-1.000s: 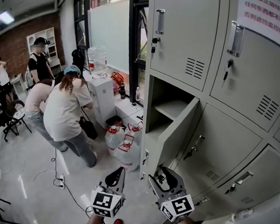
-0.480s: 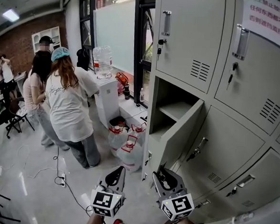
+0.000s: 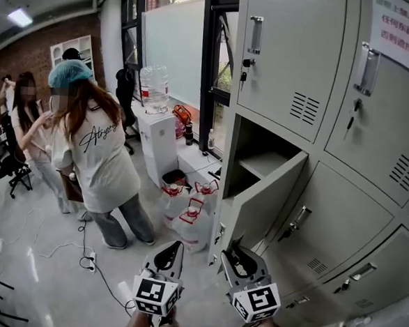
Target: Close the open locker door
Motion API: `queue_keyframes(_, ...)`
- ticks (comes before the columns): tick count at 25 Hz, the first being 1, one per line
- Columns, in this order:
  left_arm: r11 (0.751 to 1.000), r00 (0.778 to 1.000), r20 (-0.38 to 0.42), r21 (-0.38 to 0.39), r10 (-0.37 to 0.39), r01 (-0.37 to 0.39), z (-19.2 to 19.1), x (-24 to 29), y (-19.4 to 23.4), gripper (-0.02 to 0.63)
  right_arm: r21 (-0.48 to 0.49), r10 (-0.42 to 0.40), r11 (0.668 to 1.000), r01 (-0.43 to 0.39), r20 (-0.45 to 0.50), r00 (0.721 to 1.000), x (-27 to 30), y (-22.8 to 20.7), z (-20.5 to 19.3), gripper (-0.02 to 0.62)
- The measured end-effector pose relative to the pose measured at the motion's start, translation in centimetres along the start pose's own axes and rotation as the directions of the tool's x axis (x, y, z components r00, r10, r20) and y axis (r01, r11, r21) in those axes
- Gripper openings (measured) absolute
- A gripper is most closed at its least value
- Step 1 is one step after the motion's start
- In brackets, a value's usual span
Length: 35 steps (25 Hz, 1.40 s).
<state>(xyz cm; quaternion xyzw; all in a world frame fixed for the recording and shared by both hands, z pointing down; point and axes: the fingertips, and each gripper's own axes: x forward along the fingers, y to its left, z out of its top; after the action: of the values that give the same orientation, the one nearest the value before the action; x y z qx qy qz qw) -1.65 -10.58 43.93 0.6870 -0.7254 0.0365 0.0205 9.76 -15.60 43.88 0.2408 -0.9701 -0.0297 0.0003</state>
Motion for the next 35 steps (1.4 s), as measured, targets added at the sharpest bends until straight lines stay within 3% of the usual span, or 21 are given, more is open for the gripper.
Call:
queue_keyframes(10, 0.998, 0.998, -0.008, 0.002, -0.063, 0.063, 0.2, 4.0, 4.4, 0.021, -0.009, -0.062, 0.998, 0.062, -0.025, 0.998, 5.4, 0.0, -0.1, 0.115)
queue_keyframes(17, 0.985, 0.985, 0.003, 0.008, -0.171, 0.171, 1.0, 8.6, 7.3, 0.021, -0.021, -0.156, 0.988, 0.155, -0.045, 0.987, 9.4, -0.9, -0.3, 0.112)
queue_keyframes(24, 0.955, 0.955, -0.009, 0.018, -0.295, 0.295, 0.9, 13.2, 9.5, 0.021, -0.026, -0.262, 0.965, 0.261, -0.045, 0.964, 13.3, -2.4, -0.4, 0.107)
queue_keyframes(35, 0.888, 0.888, 0.01, 0.022, -0.46, 0.459, 1.5, 18.9, 11.3, 0.021, -0.037, -0.427, 0.904, 0.426, -0.07, 0.902, 17.0, -5.0, -0.7, 0.107)
